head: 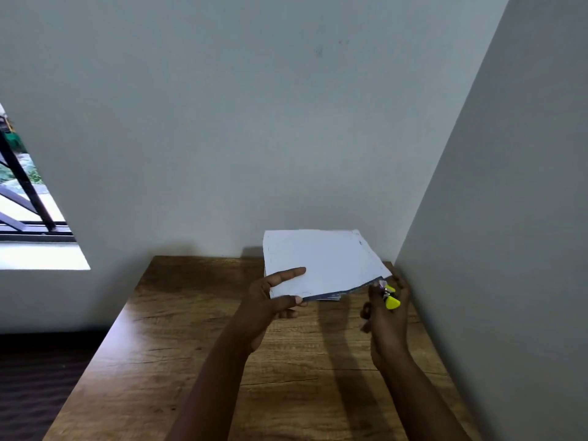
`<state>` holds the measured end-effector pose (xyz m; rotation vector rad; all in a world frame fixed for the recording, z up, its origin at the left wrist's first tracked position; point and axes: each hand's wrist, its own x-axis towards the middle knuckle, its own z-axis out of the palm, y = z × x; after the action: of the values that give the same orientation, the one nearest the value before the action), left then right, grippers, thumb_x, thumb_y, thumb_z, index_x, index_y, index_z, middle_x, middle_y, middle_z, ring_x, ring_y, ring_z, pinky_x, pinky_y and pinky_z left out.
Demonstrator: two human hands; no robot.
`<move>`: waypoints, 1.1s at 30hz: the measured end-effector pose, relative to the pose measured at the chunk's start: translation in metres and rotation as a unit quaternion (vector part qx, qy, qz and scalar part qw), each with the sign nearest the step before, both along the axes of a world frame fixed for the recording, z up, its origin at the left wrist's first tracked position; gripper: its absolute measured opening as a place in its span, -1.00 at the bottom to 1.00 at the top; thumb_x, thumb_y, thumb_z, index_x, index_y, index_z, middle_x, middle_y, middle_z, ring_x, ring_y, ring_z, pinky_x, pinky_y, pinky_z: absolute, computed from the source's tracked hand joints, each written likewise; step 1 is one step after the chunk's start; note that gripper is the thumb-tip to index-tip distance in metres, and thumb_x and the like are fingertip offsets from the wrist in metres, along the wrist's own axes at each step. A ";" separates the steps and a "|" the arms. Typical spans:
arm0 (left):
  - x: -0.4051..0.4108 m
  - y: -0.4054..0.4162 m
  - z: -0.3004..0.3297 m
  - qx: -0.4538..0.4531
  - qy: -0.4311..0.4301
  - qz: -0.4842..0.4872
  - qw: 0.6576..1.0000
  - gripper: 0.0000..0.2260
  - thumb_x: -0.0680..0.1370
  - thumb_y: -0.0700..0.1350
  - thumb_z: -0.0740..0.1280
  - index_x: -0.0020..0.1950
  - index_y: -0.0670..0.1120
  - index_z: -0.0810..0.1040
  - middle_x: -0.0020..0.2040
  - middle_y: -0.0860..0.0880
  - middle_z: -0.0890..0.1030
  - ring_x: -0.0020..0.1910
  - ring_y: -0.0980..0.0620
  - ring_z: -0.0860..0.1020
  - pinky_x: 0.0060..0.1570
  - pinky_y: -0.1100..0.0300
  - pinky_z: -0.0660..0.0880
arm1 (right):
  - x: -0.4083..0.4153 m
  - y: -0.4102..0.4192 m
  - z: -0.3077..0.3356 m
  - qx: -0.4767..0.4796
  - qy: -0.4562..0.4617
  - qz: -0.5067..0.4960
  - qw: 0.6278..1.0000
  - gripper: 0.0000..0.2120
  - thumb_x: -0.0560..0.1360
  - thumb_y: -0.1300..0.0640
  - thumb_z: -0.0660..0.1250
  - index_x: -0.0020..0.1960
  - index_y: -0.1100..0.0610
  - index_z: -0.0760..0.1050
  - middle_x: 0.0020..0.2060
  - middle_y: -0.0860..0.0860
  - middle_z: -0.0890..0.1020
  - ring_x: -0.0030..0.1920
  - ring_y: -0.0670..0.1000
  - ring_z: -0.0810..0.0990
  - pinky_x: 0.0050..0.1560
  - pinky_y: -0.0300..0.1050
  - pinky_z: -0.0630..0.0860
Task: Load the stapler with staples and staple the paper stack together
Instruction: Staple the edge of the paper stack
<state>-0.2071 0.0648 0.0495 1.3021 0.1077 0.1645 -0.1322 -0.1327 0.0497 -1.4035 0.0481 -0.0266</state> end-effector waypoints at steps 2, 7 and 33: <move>0.000 -0.001 0.002 0.005 -0.017 0.013 1.000 -0.59 0.44 -0.32 0.45 0.20 0.06 0.64 0.17 0.00 0.63 -0.08 -0.06 0.69 -0.24 0.21 0.63 | -0.003 0.004 -0.004 0.006 0.140 0.023 0.990 -0.71 0.51 0.23 0.32 0.15 0.09 0.29 -0.34 0.08 0.42 -0.48 -0.03 0.36 -0.59 -0.25 0.29; -0.002 -0.001 0.004 0.024 -0.052 0.047 0.997 -0.58 0.45 -0.30 0.45 0.22 0.08 0.62 0.31 0.02 0.51 -0.03 -0.08 0.68 -0.30 0.23 0.59 | -0.017 0.009 0.007 0.079 0.292 0.247 0.921 -0.86 0.48 0.31 0.15 -0.22 0.16 0.40 -0.40 0.08 0.37 -0.44 -0.01 0.34 -0.40 -0.15 0.29; -0.011 0.000 0.002 0.104 -0.088 0.055 0.989 -0.59 0.45 -0.27 0.46 0.22 0.10 0.62 0.26 0.28 0.54 -0.04 0.20 0.58 -0.30 0.30 0.55 | -0.020 0.013 0.019 0.216 0.130 0.277 0.927 -0.60 0.38 0.22 0.35 0.19 0.33 0.51 -0.03 0.22 0.67 -0.13 0.05 0.70 -0.23 -0.14 0.66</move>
<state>-0.2178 0.0648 0.0513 1.4848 0.0118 0.3922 -0.1518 -0.1200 0.0685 -0.9303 -0.1182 0.6088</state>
